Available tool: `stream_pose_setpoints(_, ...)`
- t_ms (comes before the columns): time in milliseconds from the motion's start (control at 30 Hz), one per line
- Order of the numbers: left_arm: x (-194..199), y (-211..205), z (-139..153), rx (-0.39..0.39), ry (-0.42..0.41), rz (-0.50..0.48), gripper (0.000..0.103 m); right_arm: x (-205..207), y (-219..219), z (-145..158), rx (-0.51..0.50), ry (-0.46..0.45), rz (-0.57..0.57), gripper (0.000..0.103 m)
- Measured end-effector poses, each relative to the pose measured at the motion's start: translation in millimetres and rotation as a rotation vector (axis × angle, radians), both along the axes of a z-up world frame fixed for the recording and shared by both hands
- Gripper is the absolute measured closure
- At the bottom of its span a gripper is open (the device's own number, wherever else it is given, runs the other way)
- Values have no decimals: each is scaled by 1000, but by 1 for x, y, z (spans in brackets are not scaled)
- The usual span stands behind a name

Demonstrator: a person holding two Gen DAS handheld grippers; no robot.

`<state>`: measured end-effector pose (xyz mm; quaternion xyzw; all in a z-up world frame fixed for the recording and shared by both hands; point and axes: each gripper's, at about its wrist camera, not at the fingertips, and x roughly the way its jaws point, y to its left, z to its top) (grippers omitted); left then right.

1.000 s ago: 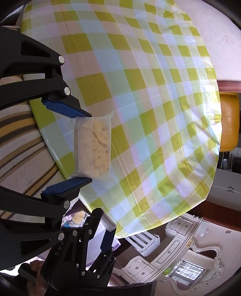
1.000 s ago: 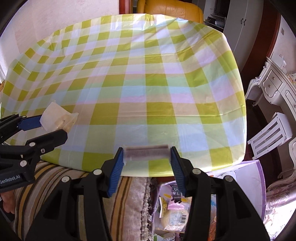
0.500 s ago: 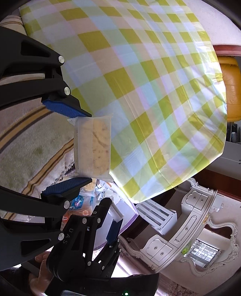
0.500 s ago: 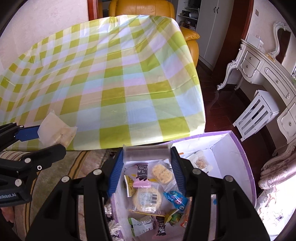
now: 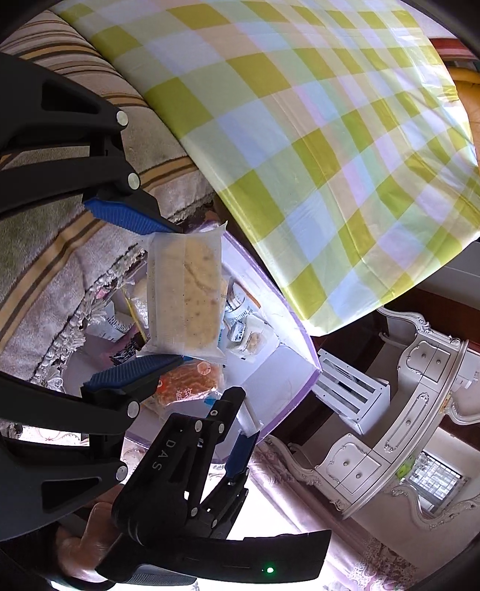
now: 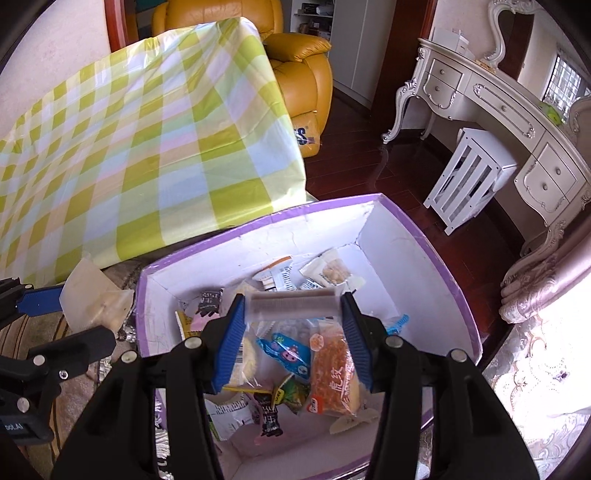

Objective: Organize snacks

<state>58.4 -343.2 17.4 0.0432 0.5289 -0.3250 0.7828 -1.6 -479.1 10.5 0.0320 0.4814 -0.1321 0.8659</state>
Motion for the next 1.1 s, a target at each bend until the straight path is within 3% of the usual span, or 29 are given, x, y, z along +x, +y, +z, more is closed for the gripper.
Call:
stream_pose_setpoints(200, -3, -8, -6, -19, 62, -20, 39, -15, -17, 1, -18, 9, -66, 47)
stream_pose_setpoints(433, -7, -7, -10, -44, 109, -8, 23, -32, -28, 5, -23, 7, -126, 36)
stream_pose_setpoints(500, -10, -4, -10, -47, 121, 4, 22, -38, -28, 7, -22, 4, -133, 36)
stream_pose_setpoints(833, -44, 29, 0, -62, 90, 53, 18, -71, -14, 4, 27, 27, -165, 36)
stream_pose_setpoints(1100, -49, 22, -3, -21, 65, 21, 10, -80, -8, 2, 34, 34, -192, 36)
